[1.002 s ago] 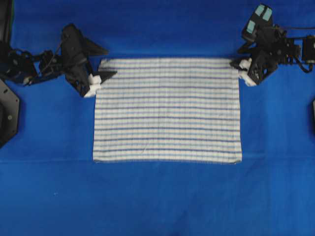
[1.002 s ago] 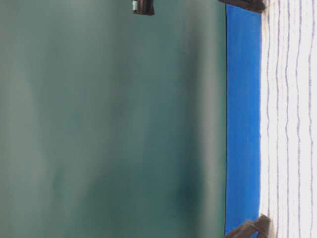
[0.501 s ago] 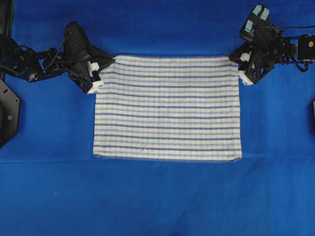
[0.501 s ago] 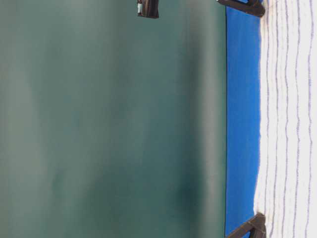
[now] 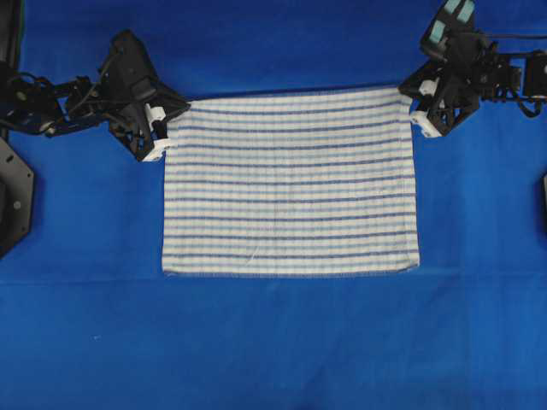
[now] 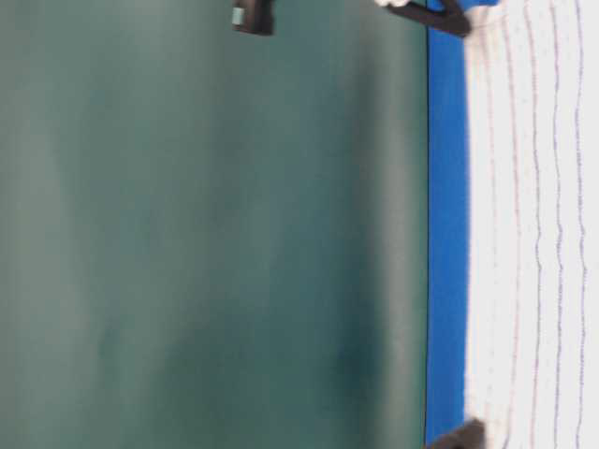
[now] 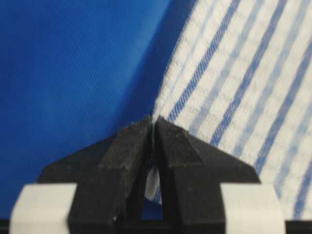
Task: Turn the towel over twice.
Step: 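Lift the far edge with both grippers and pull it upward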
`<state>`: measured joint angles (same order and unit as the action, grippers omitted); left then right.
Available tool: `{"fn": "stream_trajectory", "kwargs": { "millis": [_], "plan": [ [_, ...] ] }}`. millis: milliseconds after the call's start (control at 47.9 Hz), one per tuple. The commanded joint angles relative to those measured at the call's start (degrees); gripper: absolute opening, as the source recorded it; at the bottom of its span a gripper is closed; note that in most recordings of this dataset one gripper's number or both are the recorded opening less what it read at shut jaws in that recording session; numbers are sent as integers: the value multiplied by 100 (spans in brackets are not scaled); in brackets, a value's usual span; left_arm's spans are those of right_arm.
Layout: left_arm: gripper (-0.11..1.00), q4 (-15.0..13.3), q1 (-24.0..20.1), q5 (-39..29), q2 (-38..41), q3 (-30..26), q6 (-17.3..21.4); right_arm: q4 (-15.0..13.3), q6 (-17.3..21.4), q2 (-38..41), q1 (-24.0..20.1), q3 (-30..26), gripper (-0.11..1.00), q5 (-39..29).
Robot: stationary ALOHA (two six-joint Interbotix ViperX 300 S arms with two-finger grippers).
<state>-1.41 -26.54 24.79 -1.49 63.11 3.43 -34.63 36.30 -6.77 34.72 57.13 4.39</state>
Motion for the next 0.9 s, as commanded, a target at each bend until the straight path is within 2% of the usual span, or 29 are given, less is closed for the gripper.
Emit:
{"fn": "stream_trajectory", "kwargs": {
  "millis": [0, 125, 334, 626, 877],
  "plan": [
    [3, -18, -158, -229, -562, -132, 70, -18, -9, -387, 167, -132, 5, -114],
    [3, -18, -378, -598, -1187, -325, 316, -62, -44, -861, 325, -255, 5, -404],
    [3, -18, -633, -1002, -2065, -765, 905, -290, -88, -1767, 378, -642, 5, -1143],
    [3, -18, -703, -1134, -3023, -1248, 940, -501, -114, -2918, 334, -1143, 5, -1854],
    [3, -9, -606, -1415, -3401, -1389, 949, -510, -299, -3349, -62, -1433, 5, -2364]
  ]
}}
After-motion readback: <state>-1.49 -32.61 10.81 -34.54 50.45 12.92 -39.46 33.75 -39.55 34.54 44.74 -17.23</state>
